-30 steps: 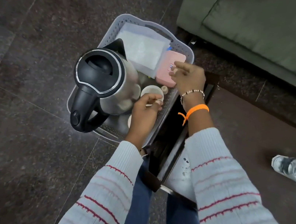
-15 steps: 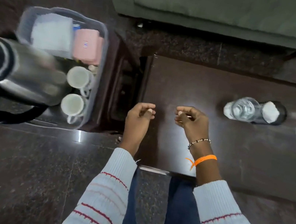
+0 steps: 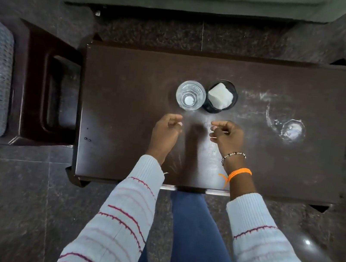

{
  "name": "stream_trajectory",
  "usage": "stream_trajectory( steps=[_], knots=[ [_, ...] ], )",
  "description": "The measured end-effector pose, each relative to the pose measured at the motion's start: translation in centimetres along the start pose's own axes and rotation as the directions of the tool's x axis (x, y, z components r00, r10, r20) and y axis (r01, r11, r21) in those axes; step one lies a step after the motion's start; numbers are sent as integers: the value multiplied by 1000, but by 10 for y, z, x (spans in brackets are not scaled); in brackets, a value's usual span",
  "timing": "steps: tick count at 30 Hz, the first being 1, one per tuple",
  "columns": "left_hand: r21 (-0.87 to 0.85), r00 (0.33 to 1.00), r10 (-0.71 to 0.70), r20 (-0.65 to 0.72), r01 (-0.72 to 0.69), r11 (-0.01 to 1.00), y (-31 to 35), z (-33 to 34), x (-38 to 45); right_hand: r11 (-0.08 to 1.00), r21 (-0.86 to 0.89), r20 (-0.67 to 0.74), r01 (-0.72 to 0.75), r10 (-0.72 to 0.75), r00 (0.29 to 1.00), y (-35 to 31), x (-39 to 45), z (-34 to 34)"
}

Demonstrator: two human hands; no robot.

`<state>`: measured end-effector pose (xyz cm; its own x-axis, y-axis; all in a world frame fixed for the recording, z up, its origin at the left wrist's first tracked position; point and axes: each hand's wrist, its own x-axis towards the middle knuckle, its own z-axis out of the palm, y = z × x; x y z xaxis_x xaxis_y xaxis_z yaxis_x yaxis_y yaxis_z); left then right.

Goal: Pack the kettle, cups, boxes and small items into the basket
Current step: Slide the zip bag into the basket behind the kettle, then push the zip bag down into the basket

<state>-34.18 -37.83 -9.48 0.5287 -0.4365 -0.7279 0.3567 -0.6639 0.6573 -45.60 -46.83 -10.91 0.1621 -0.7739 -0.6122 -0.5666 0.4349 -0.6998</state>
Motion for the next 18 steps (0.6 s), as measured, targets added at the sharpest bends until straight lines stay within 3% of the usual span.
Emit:
stream_trajectory(
  steps=[4,8,11,18],
  knots=[
    [89,1000,-19,-17,20,996,12,18,13,996,-91,-105,15,-25,994,-2,38,-16],
    [192,998,-58,-8,59,980,17,21,32,973,-221,35,60,-54,998,-10,69,-15],
    [256,998,-64,25,56,965,16,22,41,984,-168,104,67,-50,993,-12,75,-11],
    [247,996,-10,94,-14,969,15,28,40,994,-107,82,15,-6,997,-1,67,-12]
  ],
)
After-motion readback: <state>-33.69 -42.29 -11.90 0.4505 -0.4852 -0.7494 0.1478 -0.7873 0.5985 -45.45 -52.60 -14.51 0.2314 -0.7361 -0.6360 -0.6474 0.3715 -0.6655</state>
